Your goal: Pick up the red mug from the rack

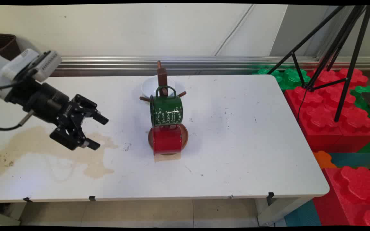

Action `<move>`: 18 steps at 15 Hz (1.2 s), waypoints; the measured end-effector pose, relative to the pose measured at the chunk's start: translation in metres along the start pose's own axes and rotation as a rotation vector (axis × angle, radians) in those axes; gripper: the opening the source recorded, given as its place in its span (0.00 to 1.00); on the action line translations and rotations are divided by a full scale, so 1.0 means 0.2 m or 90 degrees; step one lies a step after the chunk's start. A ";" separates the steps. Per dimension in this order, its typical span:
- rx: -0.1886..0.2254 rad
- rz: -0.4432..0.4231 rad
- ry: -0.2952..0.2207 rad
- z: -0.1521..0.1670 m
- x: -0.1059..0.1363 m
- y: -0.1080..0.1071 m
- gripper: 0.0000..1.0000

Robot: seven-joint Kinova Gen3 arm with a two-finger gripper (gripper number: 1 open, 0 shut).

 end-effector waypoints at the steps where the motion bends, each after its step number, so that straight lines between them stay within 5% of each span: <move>1: 0.000 -0.002 0.002 0.01 -0.01 0.01 1.00; 18: 0.016 -0.035 0.051 0.44 -0.11 0.09 1.00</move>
